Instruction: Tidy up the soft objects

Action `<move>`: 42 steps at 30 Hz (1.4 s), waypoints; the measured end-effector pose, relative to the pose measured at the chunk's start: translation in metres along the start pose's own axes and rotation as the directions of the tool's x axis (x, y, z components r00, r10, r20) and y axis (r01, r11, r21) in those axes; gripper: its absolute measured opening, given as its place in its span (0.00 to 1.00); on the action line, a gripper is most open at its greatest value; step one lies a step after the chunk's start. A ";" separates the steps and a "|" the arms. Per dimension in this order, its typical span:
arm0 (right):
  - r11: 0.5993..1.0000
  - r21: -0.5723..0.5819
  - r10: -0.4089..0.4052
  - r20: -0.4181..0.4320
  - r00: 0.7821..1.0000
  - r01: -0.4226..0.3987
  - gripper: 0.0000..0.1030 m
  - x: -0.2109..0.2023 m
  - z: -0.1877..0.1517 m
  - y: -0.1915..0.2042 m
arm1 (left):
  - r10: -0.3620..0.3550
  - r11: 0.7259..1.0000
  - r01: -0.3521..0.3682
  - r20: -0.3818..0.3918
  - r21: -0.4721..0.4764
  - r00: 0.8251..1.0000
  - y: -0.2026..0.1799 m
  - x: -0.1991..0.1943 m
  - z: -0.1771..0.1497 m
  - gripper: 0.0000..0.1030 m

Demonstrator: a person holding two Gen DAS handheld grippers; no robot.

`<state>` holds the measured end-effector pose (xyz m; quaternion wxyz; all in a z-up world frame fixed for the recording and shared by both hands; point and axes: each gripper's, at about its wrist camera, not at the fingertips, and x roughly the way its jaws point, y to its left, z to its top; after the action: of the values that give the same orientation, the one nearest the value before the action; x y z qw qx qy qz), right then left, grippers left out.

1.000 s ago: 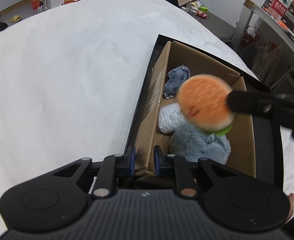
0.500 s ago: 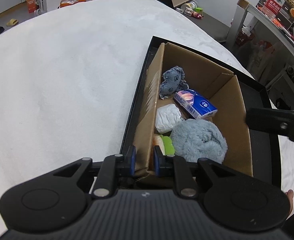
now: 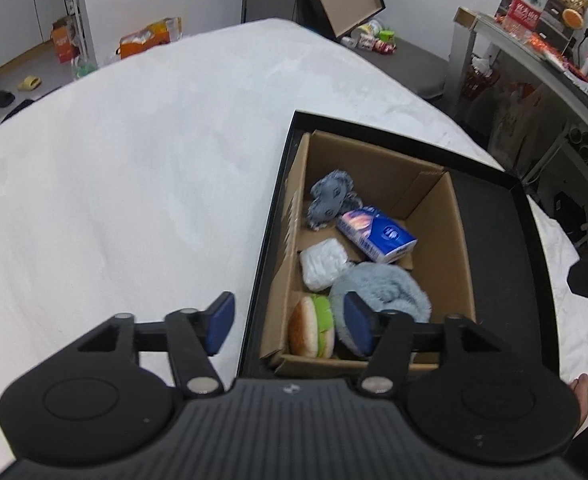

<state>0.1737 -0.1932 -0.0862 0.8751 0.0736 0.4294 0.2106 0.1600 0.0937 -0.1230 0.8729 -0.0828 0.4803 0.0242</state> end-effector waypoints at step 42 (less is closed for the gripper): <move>0.970 0.138 -0.220 0.159 0.962 0.200 1.00 -0.122 -0.046 -0.010 | -0.033 0.985 0.009 0.138 0.174 0.990 -0.061 -0.151 -0.027 0.92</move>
<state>0.0746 -0.2572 -0.0300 0.9204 0.0982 0.3692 0.0830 0.0636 0.0349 -0.0026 0.9086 -0.0098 0.4170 -0.0211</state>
